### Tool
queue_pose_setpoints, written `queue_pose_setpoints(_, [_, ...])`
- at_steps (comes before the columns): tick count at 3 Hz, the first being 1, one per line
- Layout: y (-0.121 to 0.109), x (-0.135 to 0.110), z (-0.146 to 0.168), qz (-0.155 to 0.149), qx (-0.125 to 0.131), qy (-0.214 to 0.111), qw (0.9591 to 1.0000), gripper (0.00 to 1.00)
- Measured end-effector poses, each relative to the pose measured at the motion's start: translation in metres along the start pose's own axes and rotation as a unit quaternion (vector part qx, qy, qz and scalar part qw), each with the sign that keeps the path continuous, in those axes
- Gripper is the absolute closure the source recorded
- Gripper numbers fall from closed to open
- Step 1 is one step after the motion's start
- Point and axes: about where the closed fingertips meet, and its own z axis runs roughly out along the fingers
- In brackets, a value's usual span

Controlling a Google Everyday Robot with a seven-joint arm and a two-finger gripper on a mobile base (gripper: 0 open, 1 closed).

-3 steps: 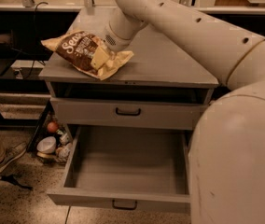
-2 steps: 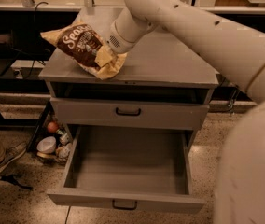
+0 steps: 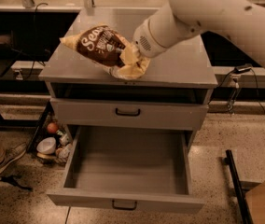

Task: Place brown chip bag into middle drawer

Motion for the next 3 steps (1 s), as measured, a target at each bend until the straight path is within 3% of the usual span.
queue_pose_setpoints(1, [0.022,0.015,-0.088,-0.015,0.053,-0.006,0.9984,1.0])
queue_pose_setpoints(2, [0.022,0.015,-0.088,-0.015,0.053,-0.006,0.9985,1.0])
queue_pose_setpoints(3, [0.04,0.025,-0.077,-0.043,0.024,0.012,0.9987,1.0])
